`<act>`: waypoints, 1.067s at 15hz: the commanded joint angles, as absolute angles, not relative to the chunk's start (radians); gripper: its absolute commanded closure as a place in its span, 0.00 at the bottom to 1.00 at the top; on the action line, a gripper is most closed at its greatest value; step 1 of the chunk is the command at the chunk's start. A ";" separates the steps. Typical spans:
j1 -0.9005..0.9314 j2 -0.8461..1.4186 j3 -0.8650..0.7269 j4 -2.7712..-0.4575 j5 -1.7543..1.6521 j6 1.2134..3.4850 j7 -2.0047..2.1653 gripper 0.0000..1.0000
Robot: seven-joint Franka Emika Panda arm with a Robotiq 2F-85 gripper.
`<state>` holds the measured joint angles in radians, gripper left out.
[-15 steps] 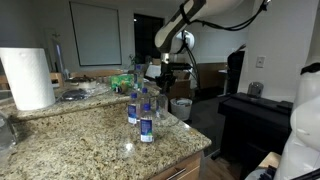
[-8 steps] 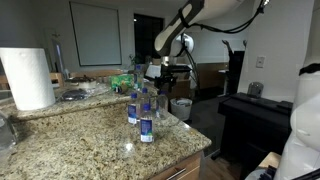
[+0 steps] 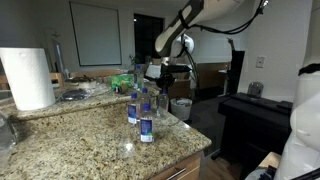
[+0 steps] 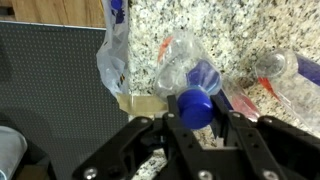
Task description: Put the water bottles on the counter in the plastic bag
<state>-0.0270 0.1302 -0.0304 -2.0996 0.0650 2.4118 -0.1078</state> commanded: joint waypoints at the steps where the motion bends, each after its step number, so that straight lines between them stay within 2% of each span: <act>1: -0.040 0.135 -0.030 -2.095 0.076 2.431 -0.126 0.91; 16: -0.124 0.103 -0.156 -2.104 -0.052 2.293 -0.022 0.91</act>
